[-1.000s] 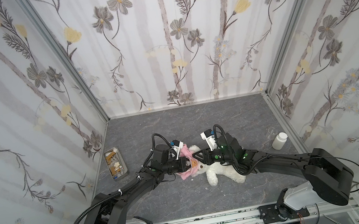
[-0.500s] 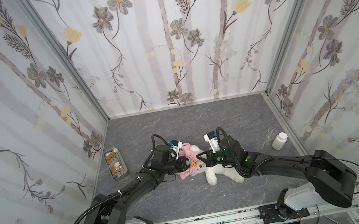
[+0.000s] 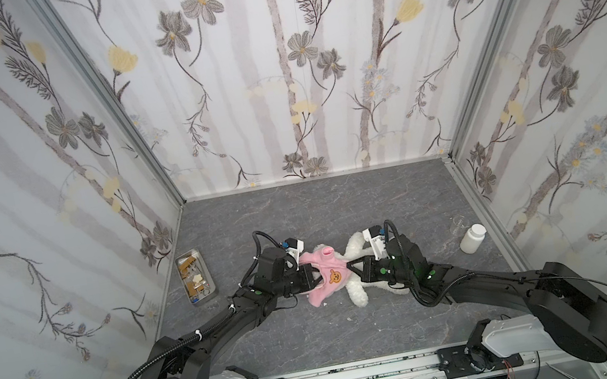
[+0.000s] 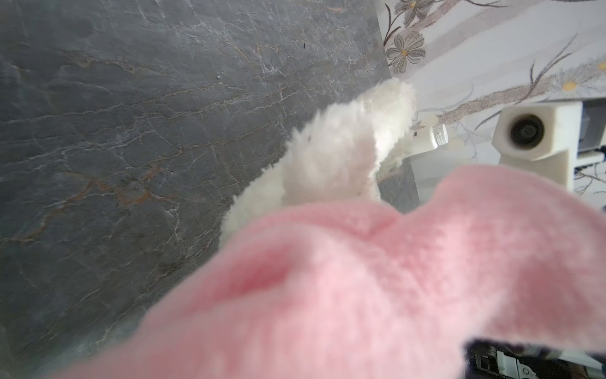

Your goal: Dress the teddy bear

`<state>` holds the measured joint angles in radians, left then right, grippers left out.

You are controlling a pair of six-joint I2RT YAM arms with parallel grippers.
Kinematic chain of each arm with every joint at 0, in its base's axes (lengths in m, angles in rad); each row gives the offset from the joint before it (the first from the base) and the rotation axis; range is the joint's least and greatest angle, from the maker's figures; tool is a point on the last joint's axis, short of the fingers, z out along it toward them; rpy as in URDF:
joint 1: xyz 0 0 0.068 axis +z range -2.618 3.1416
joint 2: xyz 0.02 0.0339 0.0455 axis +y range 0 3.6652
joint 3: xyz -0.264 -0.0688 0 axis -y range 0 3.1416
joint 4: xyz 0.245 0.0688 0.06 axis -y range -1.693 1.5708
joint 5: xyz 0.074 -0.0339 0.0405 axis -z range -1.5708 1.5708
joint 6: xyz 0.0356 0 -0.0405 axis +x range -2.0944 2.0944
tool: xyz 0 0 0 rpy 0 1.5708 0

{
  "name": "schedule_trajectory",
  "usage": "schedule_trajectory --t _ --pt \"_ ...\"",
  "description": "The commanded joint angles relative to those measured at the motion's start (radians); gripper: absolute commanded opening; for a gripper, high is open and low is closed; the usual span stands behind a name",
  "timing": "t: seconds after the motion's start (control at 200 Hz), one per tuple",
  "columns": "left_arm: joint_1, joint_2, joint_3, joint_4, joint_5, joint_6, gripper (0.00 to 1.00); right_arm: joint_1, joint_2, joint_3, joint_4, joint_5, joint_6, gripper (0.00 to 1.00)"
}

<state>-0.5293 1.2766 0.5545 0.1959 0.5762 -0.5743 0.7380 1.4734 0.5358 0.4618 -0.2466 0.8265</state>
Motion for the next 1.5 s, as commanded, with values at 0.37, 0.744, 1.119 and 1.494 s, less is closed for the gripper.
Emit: schedule_trajectory --t 0.37,0.744,1.119,1.494 --pt "-0.08 -0.001 0.038 -0.038 -0.013 0.24 0.0 -0.016 0.115 0.151 0.075 -0.077 -0.035 0.0" --pt "-0.083 -0.052 0.045 -0.046 -0.1 0.218 0.0 -0.077 0.11 0.076 -0.029 -0.069 0.022 0.0" --pt "-0.063 -0.072 0.006 -0.037 -0.271 0.111 0.0 -0.112 0.025 -0.012 -0.04 -0.169 0.021 0.0" --pt "-0.065 -0.045 0.021 -0.048 -0.348 0.027 0.0 -0.051 0.06 -0.078 0.225 -0.309 0.131 0.0"
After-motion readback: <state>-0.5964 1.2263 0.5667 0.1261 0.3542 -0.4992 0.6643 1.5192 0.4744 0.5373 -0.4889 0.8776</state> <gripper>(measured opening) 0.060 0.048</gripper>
